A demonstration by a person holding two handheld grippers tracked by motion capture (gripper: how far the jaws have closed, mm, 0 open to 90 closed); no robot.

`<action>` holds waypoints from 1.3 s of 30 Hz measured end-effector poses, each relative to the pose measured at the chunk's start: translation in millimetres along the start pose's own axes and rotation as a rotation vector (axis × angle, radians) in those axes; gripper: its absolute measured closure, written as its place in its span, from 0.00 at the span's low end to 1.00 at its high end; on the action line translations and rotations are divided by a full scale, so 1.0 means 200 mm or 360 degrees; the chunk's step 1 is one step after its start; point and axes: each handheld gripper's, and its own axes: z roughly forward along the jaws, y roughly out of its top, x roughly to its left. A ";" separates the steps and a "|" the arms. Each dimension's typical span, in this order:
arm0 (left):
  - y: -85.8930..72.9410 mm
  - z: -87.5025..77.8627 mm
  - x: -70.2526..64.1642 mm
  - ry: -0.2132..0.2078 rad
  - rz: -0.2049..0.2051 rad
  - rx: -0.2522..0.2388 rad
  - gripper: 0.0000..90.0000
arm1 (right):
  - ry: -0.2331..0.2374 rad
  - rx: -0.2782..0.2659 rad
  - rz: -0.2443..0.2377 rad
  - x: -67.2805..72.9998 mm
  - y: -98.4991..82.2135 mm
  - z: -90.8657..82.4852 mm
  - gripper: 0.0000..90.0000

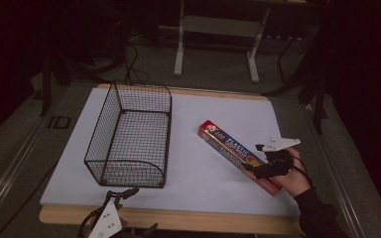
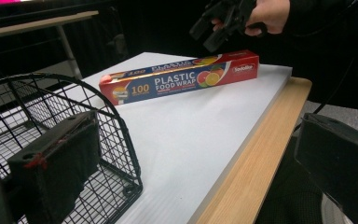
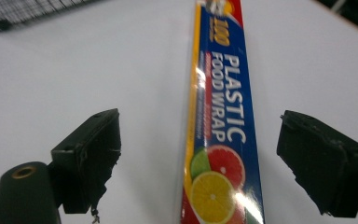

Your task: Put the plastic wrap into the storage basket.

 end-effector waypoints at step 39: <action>0.00 0.01 0.00 -0.0014 0.0018 0.0028 0.01 | 0.0087 0.0713 0.0125 -0.16 0.09 0.41 0.27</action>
